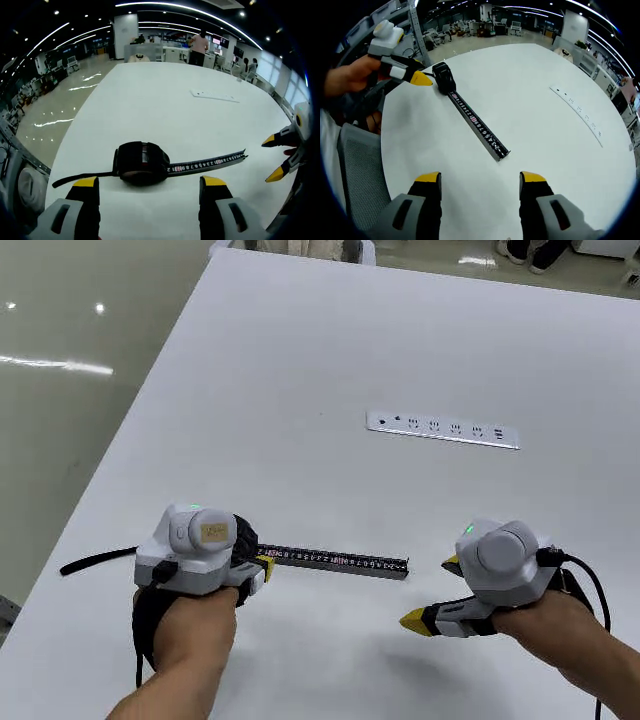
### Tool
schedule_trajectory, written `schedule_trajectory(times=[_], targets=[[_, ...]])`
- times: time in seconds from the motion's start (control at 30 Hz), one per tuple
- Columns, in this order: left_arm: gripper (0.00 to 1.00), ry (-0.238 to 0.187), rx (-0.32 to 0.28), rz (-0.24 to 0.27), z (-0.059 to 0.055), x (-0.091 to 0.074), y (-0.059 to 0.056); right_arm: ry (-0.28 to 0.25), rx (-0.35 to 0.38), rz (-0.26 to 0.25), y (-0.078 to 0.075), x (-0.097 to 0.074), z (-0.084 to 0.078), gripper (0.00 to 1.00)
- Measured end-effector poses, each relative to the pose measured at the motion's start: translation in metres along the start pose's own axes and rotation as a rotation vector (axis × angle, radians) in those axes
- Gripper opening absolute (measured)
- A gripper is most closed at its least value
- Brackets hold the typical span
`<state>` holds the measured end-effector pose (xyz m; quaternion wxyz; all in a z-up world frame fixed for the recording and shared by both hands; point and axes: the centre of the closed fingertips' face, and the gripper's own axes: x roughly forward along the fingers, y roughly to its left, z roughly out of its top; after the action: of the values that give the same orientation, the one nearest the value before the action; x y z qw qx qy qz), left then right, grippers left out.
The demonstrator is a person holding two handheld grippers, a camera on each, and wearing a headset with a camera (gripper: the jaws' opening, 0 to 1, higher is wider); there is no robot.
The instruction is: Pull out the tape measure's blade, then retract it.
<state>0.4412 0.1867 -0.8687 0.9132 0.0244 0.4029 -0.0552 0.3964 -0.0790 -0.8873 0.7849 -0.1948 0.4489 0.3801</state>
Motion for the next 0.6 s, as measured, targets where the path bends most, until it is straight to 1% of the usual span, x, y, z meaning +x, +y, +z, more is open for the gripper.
schedule_trajectory(times=[0.1,0.3,0.5,0.6], targets=[[0.78,0.005,-0.011,0.001,0.0,0.004,0.002,0.013,-0.029,0.01,-0.004,0.004,0.001,0.63],[0.77,0.011,-0.02,0.005,0.0,0.009,0.004,0.025,-0.096,0.026,-0.014,0.012,0.006,0.58],[0.76,0.013,-0.032,0.004,0.001,0.013,0.004,0.041,-0.12,0.037,-0.021,0.019,0.007,0.58],[0.76,0.013,-0.033,0.004,0.001,0.014,0.004,0.041,-0.122,0.038,-0.021,0.019,0.007,0.58]])
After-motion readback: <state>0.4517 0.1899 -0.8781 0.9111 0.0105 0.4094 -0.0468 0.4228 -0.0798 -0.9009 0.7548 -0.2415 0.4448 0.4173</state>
